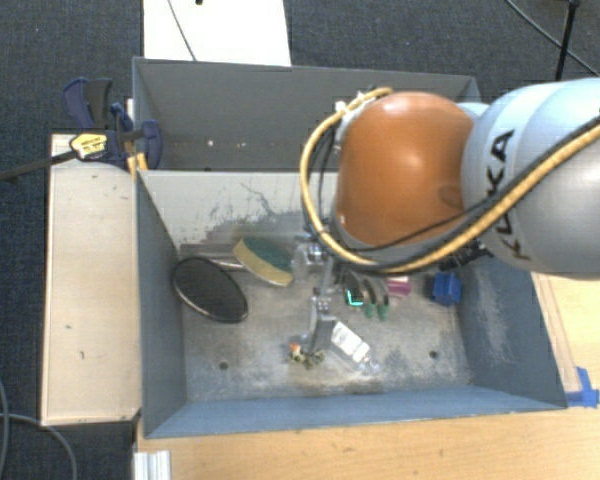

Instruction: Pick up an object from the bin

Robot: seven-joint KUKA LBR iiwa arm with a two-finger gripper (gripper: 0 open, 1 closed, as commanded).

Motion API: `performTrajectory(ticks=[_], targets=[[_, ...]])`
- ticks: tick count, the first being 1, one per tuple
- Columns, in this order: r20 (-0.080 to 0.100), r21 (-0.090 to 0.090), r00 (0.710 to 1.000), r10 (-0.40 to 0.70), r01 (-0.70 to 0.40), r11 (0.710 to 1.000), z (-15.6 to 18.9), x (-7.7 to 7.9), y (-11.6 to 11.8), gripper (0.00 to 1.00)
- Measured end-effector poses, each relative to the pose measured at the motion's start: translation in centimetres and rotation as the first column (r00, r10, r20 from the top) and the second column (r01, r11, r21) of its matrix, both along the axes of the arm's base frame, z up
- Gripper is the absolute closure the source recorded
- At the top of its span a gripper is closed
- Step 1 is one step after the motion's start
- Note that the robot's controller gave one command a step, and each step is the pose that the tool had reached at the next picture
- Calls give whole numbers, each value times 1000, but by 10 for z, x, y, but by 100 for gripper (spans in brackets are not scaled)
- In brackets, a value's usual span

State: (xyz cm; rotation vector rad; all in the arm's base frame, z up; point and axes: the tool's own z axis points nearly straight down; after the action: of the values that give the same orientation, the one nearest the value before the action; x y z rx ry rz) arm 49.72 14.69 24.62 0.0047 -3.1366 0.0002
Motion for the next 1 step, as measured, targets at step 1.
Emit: performTrajectory(ticks=[1], targets=[[0,1,972,237,-237,972,-180,23,-76,0]])
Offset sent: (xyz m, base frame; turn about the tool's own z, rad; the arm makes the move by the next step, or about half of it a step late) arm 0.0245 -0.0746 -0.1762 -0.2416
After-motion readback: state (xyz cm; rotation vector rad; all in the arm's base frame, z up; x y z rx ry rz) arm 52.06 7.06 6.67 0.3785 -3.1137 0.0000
